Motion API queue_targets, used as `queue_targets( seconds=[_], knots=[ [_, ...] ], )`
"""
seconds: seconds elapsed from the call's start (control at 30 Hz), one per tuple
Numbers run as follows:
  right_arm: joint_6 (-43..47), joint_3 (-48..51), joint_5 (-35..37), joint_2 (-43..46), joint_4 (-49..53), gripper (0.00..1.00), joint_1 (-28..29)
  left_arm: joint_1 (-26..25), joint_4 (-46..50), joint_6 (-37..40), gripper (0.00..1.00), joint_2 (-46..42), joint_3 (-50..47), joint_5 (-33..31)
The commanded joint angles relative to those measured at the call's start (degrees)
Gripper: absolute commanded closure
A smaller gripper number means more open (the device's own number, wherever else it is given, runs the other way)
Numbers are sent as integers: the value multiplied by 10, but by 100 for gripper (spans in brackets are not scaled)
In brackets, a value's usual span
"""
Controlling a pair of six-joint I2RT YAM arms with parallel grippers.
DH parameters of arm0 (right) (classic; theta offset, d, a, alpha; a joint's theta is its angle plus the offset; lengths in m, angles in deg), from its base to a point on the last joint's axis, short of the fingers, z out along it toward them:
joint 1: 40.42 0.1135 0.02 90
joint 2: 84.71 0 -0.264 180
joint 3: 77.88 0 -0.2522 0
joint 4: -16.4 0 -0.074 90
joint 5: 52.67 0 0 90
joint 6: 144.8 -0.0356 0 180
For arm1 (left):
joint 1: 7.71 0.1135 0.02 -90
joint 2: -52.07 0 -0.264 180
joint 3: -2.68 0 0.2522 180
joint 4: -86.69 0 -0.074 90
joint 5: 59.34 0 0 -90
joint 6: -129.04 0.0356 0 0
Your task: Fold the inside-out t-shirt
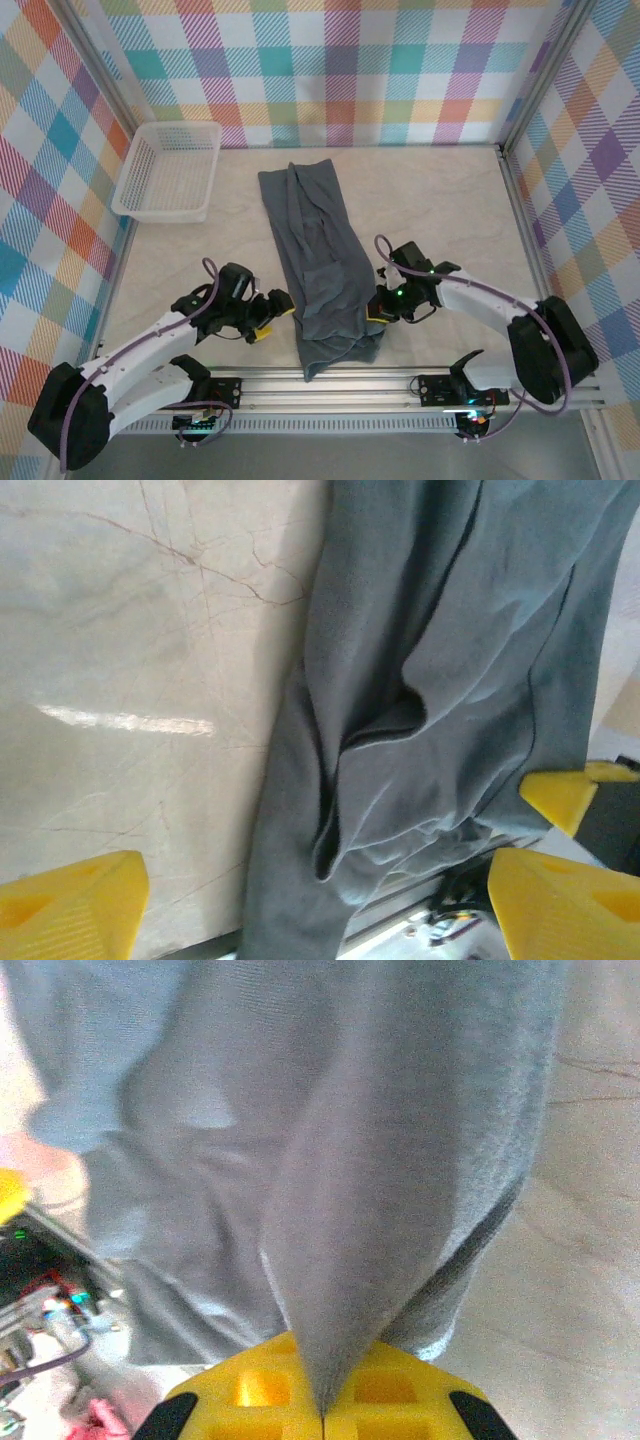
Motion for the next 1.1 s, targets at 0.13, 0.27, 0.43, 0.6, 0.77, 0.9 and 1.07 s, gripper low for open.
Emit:
queue_targets(
  seconds=[0.13,0.27,0.43,0.6,0.77,0.9,1.07],
  knots=[
    [-40,6,-56,-5,-38,96,0,-58,-149,-34,15,127,31,38],
    [-43,8,-50,-13,-43,96,0,-67,-167,-26,24,177,42,49],
    [-48,16,-26,-17,-46,97,0,-66,-155,-9,38,246,63,70],
    [-55,18,-20,-12,-43,97,0,-65,-73,24,38,252,86,55],
    [-56,17,-16,-16,-43,97,0,-61,21,46,32,197,90,11],
    [-51,13,-19,-29,-43,97,0,-62,-7,39,38,198,76,32],
    [-50,13,-18,-35,-40,98,0,-83,-81,41,48,259,93,75]
  ],
)
